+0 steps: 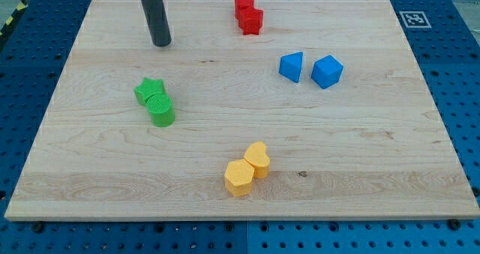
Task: Point at red star
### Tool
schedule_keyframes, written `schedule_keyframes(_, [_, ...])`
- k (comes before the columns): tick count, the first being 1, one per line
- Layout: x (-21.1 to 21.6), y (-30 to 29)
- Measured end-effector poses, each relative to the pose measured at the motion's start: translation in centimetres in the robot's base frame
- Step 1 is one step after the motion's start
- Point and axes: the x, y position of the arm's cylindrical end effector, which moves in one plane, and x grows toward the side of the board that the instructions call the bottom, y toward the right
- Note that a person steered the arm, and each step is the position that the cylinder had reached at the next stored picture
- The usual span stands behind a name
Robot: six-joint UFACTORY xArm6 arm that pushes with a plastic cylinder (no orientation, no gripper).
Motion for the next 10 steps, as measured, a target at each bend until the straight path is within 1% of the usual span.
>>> schedule_keyframes(4, [0.0,0.0])
schedule_keyframes(5, [0.0,1.7])
schedule_keyframes(6, [0.1,8.4])
schedule_keyframes(7, [0.7,11.4])
schedule_keyframes(8, [1.0,11.8])
schedule_keyframes(9, [1.4,17.4])
schedule_keyframes(10, [1.4,18.7])
